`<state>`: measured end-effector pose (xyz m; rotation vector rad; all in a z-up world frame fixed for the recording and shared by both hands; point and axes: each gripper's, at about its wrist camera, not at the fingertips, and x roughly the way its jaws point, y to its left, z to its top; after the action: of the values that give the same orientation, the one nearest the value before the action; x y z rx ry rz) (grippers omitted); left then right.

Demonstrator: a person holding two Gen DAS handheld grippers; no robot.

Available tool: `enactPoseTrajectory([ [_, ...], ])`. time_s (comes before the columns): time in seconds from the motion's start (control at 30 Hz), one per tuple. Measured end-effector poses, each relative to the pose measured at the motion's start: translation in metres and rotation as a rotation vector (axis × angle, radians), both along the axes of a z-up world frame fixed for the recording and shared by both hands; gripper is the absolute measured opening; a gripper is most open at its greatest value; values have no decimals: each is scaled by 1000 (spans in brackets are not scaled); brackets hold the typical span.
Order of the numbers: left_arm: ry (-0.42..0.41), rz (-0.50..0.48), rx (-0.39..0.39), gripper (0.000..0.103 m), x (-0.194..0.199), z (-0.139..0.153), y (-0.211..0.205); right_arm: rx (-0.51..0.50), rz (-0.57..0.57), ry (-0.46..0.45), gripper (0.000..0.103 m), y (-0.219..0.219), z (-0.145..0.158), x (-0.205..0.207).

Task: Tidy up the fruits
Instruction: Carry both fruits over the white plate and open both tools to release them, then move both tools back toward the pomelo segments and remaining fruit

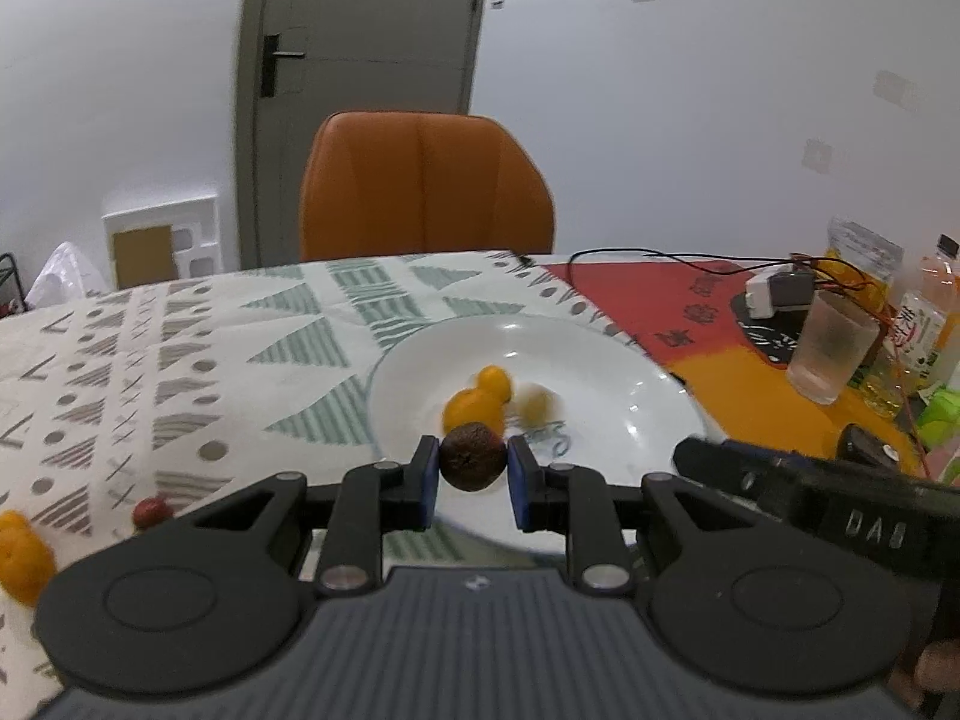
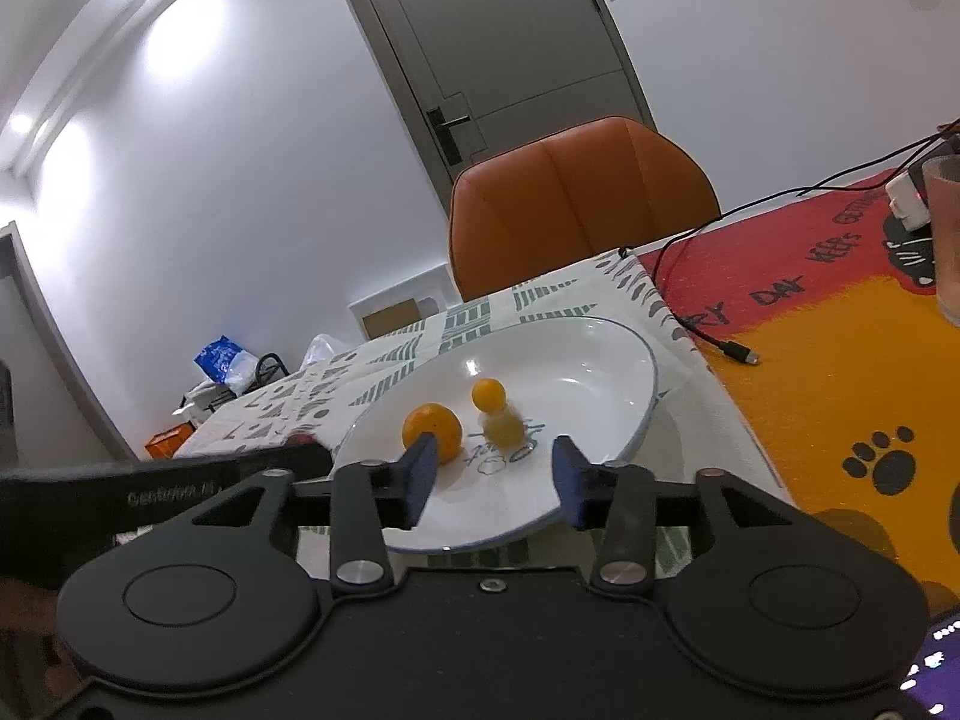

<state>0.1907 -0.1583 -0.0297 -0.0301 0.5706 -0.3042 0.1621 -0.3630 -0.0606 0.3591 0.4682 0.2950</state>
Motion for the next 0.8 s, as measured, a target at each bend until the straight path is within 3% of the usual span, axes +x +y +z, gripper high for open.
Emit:
enactPoseTrajectory([
  [0.27, -14, -4, 10, 24, 0, 7, -9, -18, -40, 2, 65, -4, 0, -7],
  [0.4, -19, 17, 17, 29, -4, 10, -3, -35, -47, 5, 76, 1, 0, -6],
  [0.47, -14, 35, 20, 35, -6, 11, 1, -56, -54, 2, 80, 4, 1, -6],
  [0.63, -27, 93, 15, 62, -14, 12, 18, -61, -53, -1, 84, 11, 2, -9],
  [0.8, -33, 144, 11, 79, -22, 14, 35, -59, -40, -8, 89, 19, 5, -12],
])
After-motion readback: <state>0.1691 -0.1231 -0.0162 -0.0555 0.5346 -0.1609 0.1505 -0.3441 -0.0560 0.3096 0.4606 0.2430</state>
